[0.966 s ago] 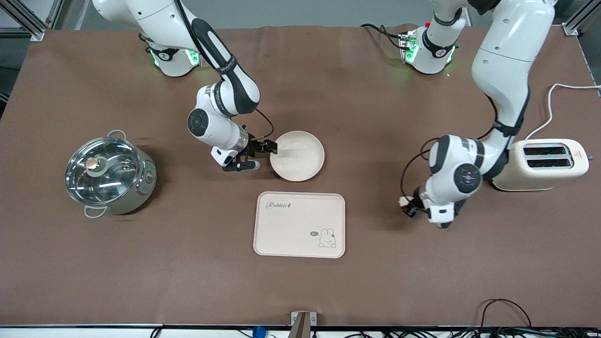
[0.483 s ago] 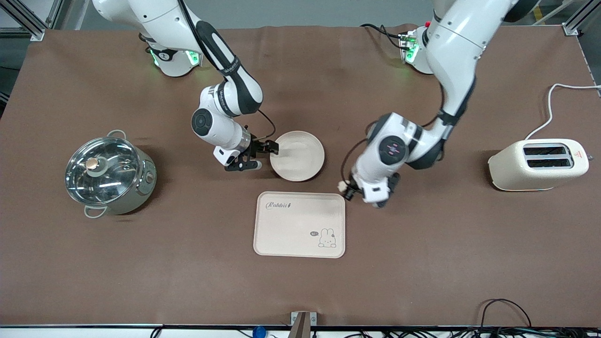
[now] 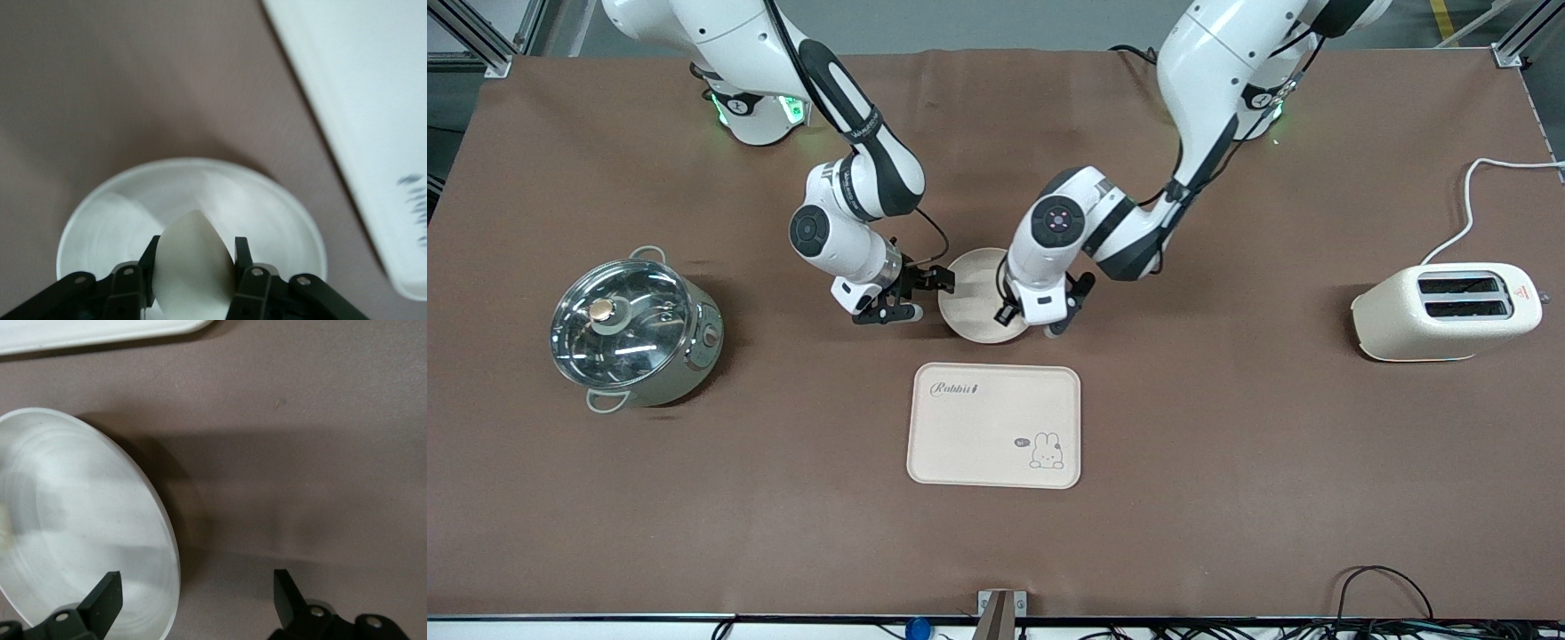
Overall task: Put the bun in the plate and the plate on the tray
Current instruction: 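Carry the bun with the left gripper over the held plate, then open the left gripper onto the plate and raise it away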
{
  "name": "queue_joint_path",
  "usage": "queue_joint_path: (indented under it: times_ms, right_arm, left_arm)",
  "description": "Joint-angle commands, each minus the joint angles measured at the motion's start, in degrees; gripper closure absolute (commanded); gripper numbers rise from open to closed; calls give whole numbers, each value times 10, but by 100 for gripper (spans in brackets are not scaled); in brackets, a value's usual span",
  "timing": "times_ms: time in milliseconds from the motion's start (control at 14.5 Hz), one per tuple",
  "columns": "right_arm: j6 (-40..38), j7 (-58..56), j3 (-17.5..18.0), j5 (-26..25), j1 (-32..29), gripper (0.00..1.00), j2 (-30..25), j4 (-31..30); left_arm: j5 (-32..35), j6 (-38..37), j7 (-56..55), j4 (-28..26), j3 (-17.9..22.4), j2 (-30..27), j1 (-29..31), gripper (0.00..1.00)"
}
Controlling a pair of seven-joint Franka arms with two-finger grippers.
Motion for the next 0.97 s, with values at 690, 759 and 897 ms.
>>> queue_joint_path:
  times_ms: [690, 759, 897]
  right_arm:
    - [15, -5, -4, 16, 13, 38, 9, 1]
    - [15, -4, -4, 18, 13, 48, 9, 2]
    - [14, -4, -4, 20, 13, 66, 9, 2]
  left_arm:
    - [30, -11, 0, 45, 10, 0, -12, 0]
    - [45, -23, 0, 46, 12, -16, 0, 0]
    - [98, -46, 12, 46, 12, -55, 37, 0]
